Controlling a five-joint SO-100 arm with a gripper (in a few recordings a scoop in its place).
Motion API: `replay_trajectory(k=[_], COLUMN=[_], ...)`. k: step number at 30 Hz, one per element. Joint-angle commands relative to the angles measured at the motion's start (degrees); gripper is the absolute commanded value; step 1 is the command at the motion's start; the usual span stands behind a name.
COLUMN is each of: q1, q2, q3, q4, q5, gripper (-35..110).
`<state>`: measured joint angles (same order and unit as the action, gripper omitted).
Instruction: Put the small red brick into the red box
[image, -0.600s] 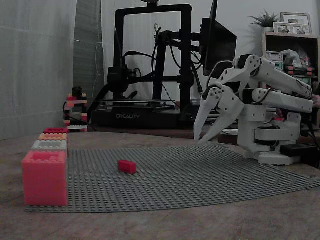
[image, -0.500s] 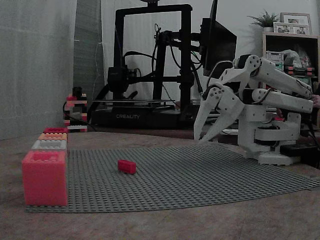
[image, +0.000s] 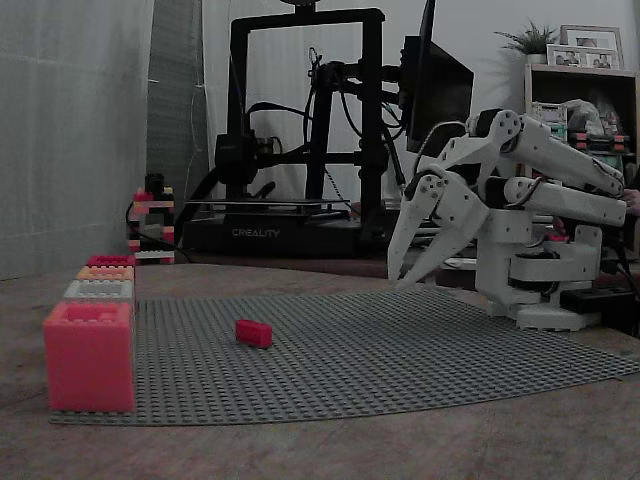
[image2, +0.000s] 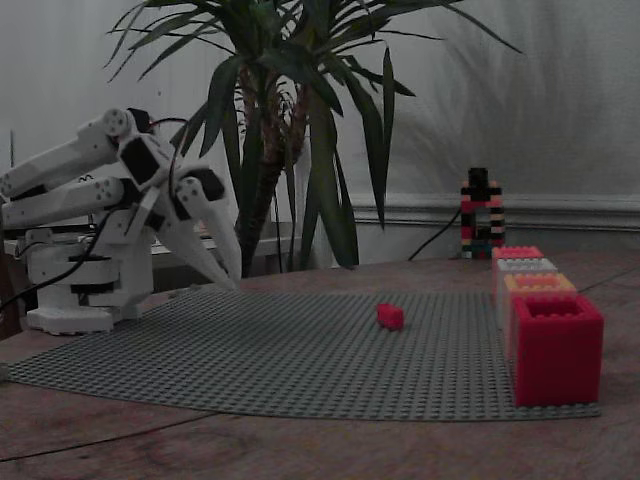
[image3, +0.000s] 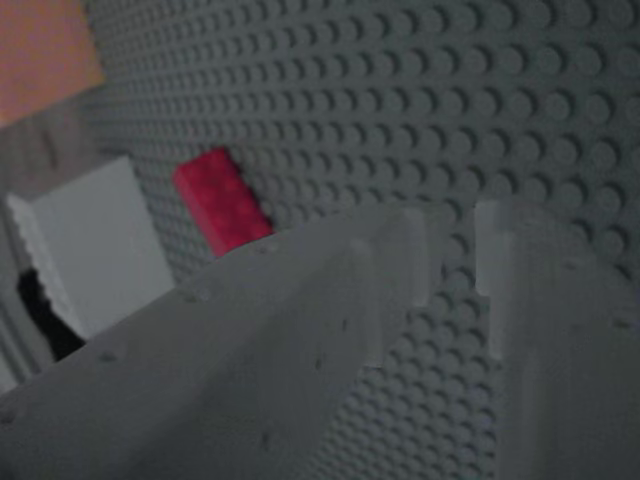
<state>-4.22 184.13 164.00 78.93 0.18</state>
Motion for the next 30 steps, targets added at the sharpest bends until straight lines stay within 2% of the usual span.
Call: replay_trajectory(k=[1,5,10,14,21,26,30], q1=[-1.6,-1.6,-1.6,-1.4,-1.3,-2.1,-3.6], q2=[0.4,-5.2,-24.8,-39.0,-64.2,-77.7,-86.0], q3=[-1.0,-6.8,-19.2,-27.4,-43.8,-52.2,-58.3], q4=[1.8,-0.4,-6.9,-11.5,-12.6,-14.1,-13.7], q5=[-0.3,0.2,-1.5,-8.2,-24.9,-30.8,-31.6], gripper=[0,1,8,13,15,20,20])
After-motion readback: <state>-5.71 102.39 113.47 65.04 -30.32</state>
